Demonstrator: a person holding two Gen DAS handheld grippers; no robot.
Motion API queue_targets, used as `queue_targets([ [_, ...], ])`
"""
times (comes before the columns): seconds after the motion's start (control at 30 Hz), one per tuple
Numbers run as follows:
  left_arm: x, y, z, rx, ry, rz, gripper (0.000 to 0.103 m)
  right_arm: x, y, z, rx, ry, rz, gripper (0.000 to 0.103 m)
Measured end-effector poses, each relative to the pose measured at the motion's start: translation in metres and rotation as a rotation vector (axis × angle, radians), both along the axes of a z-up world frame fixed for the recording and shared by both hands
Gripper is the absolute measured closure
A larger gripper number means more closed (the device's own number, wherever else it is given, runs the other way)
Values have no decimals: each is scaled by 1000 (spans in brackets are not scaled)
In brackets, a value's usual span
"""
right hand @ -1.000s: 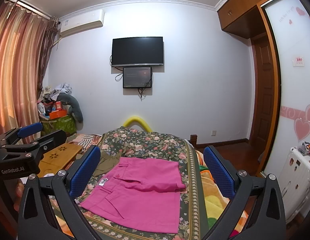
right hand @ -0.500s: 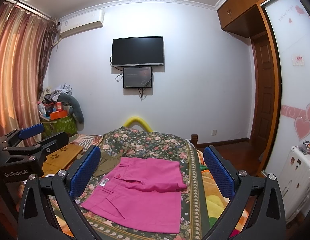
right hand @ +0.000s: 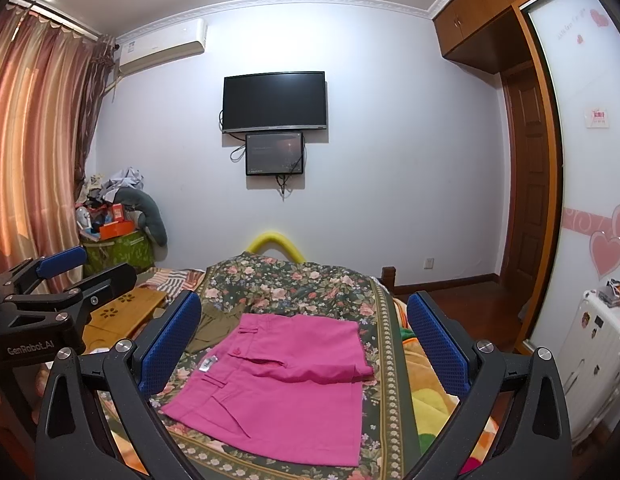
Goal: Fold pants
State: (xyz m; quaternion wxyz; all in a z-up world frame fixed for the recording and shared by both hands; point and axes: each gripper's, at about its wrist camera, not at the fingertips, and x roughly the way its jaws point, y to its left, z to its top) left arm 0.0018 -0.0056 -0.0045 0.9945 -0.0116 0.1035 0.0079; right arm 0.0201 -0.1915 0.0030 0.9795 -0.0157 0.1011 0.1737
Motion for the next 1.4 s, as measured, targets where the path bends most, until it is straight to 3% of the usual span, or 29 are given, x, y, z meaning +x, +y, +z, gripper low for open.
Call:
queue_targets([
  [0.97, 21, 6, -11, -4, 30, 16, 0, 20, -2, -12, -5, 44, -7, 1],
  [1.17, 63, 16, -36, -6, 132, 35, 0, 50, -5, -36, -29, 119, -39, 1],
  [1.4, 134, 42, -90, 1, 332, 85, 0, 106, -17, -86, -94, 260, -104, 1],
])
